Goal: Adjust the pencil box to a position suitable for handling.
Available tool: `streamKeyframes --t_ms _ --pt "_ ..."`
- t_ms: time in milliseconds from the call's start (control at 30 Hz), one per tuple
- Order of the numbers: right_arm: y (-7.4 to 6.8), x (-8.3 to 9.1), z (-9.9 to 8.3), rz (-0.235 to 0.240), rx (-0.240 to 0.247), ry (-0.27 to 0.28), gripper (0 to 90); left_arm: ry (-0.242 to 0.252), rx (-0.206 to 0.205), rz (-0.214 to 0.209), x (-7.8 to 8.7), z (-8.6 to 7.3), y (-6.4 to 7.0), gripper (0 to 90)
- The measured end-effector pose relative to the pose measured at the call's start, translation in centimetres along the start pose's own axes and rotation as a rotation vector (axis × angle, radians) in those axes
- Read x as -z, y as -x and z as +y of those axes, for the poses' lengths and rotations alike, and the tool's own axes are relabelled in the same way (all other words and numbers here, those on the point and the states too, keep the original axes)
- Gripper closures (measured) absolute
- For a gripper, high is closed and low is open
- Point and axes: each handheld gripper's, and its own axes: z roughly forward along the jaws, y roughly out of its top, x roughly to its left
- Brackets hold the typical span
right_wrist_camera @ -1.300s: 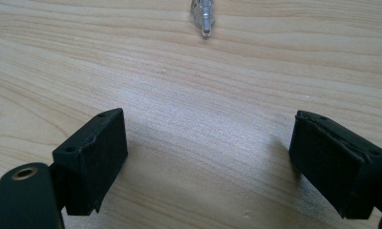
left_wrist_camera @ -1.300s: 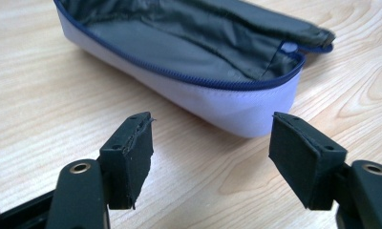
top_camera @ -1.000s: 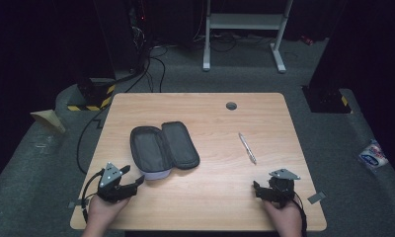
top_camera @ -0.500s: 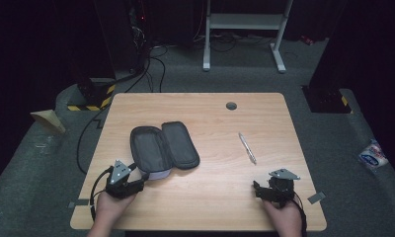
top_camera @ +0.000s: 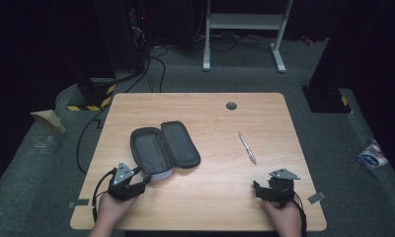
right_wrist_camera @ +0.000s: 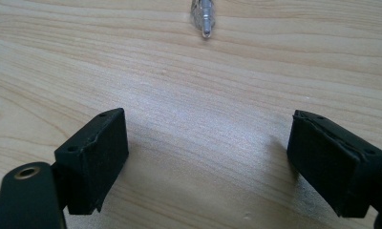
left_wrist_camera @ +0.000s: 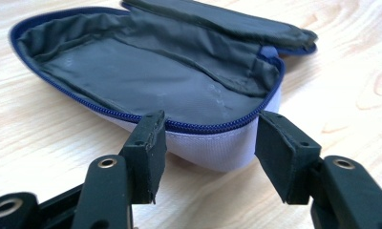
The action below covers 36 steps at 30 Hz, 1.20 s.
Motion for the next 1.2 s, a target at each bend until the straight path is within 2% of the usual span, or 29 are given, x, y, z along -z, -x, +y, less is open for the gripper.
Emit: streamKeyframes --t_ms 100,167,200,267,367,400,500,533,600,667,700,733,800,900,967,1000,1133,1200 --pt "0.0 0.0 0.0 0.000 0.000 0.000 13.5 -0.011 -0.032 -0.015 -0.4 0.1 0.9 44.7" --pt "0.0 0.0 0.0 0.000 0.000 0.000 13.5 -0.008 -0.037 -0.020 -0.5 0.2 1.1 44.7" --pt "0.0 0.0 0.0 0.000 0.000 0.000 13.5 -0.005 -0.050 -0.035 -0.7 0.4 1.6 44.8" --pt "0.0 0.0 0.0 0.000 0.000 0.000 13.6 -0.002 -0.053 -0.041 -0.8 0.5 1.9 45.3" --pt "0.0 0.0 0.0 0.000 0.000 0.000 13.5 0.006 -0.048 -0.072 -1.1 0.9 2.7 45.7" --pt "0.0 0.0 0.0 0.000 0.000 0.000 13.5 0.003 -0.074 -0.074 -1.2 1.2 3.3 45.8" --pt "0.0 0.0 0.0 0.000 0.000 0.000 13.5 0.020 -0.078 -0.078 -1.1 1.4 3.8 46.4" --pt "0.0 0.0 0.0 -0.001 0.001 0.000 13.6 0.030 -0.083 -0.077 -0.9 1.5 3.8 49.2" --pt "0.0 0.0 0.0 -0.001 0.001 0.001 13.8 0.060 -0.059 -0.079 -0.5 1.7 3.7 50.2" --pt "0.0 0.0 0.0 -0.002 0.001 0.001 13.9 0.105 -0.051 -0.049 0.3 1.9 3.3 53.0" --pt "0.0 0.0 0.0 -0.002 0.001 0.001 13.9 0.105 -0.051 -0.049 0.3 1.9 3.3 53.3" --pt "0.0 0.0 0.0 -0.001 0.001 0.002 13.9 0.121 -0.033 -0.016 0.4 2.0 2.9 53.3" --pt "0.0 0.0 0.0 -0.001 0.002 0.002 13.9 0.124 -0.021 0.000 0.4 2.0 2.7 53.1" --pt "0.0 0.0 0.0 -0.002 0.002 0.001 13.9 0.114 -0.018 -0.003 -0.2 2.0 2.6 51.2" --pt "0.0 0.0 0.0 -0.002 0.002 0.001 13.9 0.093 -0.038 -0.024 -0.8 2.2 3.2 51.4" --pt "0.0 0.0 0.0 -0.002 0.002 0.001 13.9 0.093 -0.038 -0.024 -0.8 2.2 3.2 51.9" --pt "0.0 0.0 0.0 -0.002 0.002 0.002 13.9 0.043 -0.057 -0.044 -2.0 2.2 4.2 54.6" --pt "0.0 0.0 0.0 -0.002 0.002 0.002 13.9 0.038 -0.061 -0.044 -2.2 2.2 4.4 56.4"
